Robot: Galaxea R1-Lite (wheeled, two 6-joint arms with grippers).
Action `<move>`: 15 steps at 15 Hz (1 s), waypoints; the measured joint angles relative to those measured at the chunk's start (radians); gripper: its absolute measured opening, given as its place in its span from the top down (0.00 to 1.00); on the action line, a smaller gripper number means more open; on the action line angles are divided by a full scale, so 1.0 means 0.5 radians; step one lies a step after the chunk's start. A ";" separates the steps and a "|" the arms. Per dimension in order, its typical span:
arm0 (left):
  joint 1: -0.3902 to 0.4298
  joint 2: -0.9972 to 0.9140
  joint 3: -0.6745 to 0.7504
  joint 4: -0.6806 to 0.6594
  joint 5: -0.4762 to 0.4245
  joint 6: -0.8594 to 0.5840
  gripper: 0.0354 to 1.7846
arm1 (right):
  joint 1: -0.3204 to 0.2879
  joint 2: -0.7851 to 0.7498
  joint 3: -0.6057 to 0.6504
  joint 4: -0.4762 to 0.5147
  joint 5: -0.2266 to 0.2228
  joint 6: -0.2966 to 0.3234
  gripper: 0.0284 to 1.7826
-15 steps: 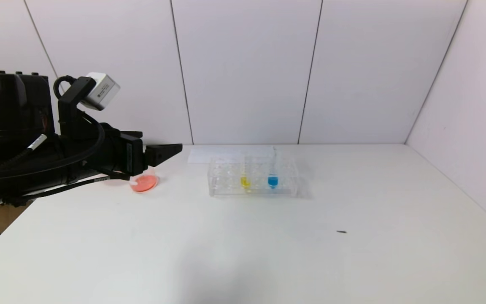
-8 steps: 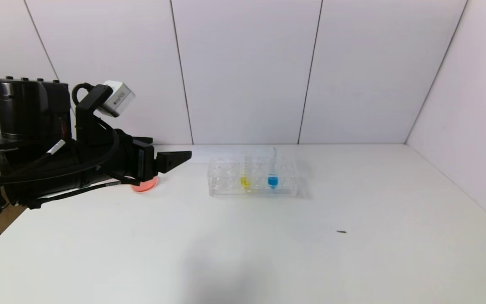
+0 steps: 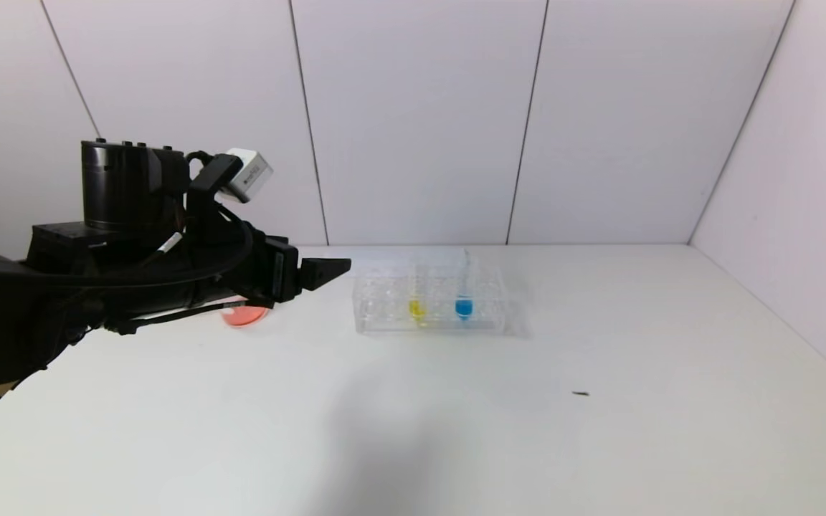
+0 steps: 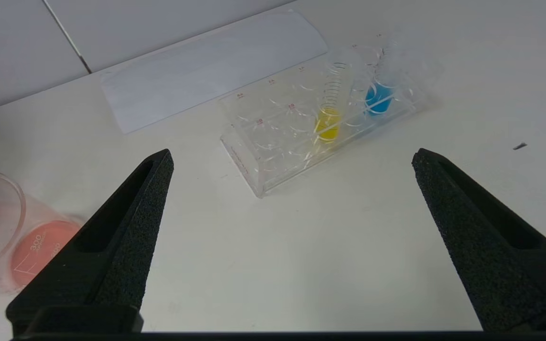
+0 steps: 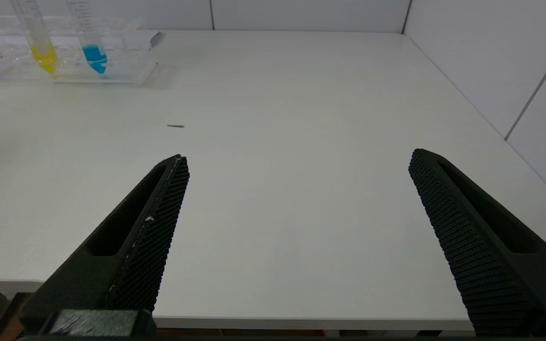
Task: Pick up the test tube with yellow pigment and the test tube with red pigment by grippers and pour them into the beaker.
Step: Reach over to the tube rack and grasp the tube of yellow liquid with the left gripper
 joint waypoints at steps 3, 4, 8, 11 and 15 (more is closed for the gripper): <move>-0.011 0.055 -0.104 0.105 -0.037 0.002 0.01 | -0.001 0.000 0.000 0.000 0.000 0.000 0.05; -0.011 0.070 -0.146 0.151 -0.048 0.001 0.01 | 0.000 0.000 0.000 0.000 0.000 0.000 0.05; -0.015 0.144 -0.259 0.200 -0.179 0.000 0.01 | 0.000 0.000 0.000 0.000 0.000 0.000 0.05; -0.024 0.223 -0.295 0.184 -0.189 0.003 0.01 | 0.001 0.000 0.000 0.000 0.000 0.000 0.05; -0.038 0.340 -0.358 0.170 -0.185 0.004 0.01 | 0.001 0.000 0.000 0.000 0.000 0.000 0.05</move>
